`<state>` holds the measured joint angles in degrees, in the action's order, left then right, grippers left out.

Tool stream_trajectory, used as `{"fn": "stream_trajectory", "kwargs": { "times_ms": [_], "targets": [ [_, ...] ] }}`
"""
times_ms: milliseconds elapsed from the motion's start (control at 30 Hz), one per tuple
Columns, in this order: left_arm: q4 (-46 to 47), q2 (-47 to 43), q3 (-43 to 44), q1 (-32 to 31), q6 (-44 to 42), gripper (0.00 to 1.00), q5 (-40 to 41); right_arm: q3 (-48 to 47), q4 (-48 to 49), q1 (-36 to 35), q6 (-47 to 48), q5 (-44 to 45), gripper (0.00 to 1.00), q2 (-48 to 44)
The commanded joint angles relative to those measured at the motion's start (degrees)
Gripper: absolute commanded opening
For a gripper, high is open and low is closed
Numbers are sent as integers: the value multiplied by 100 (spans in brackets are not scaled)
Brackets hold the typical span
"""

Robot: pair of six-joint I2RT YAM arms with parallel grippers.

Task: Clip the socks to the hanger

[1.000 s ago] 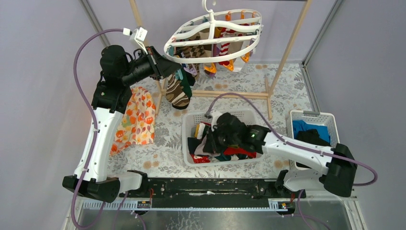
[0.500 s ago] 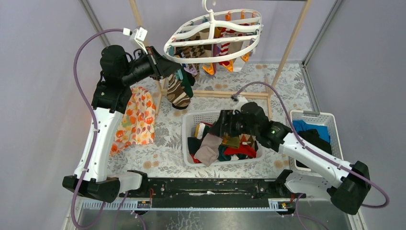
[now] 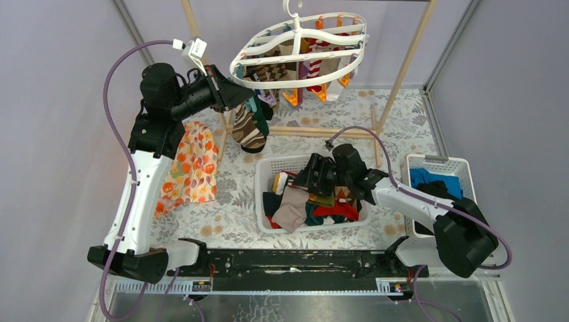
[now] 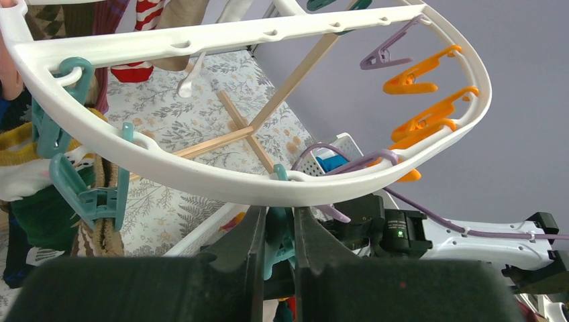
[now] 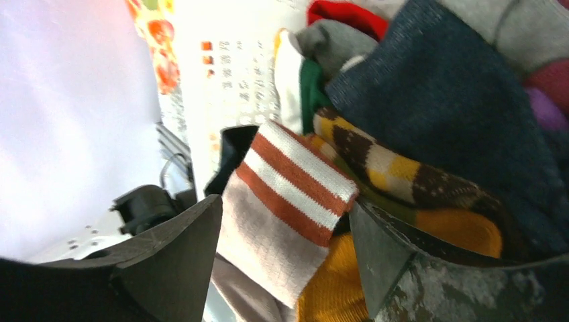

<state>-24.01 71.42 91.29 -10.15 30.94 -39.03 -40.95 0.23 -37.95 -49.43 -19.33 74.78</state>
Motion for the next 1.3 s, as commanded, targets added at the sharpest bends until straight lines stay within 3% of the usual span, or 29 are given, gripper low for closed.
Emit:
{"fn": "stream_trajectory", "kwargs": {
  "times_ms": [0,100,433,600,933,1100,1267],
  "targets": [
    [73,-41,110,-15,-80,1,-123,324,1634,217,-965,-794,75,122],
    [75,-41,117,-20,-101,1,-114,625,2659,290,-1550,-978,74,124],
    [142,-67,49,-21,-75,1,-132,1200,4236,294,-2393,-784,72,211],
    [143,-83,72,-21,-100,1,-140,1225,4304,289,-2356,-754,70,440],
    [143,-102,61,-17,-112,1,-179,689,3280,295,-1423,-1006,59,1053],
    [150,-93,52,-22,-96,2,-192,616,3548,300,-1519,-1103,40,1168],
    [160,-110,41,-19,-97,2,-205,415,4016,319,-1652,-1295,4,1222]
  ]
}}
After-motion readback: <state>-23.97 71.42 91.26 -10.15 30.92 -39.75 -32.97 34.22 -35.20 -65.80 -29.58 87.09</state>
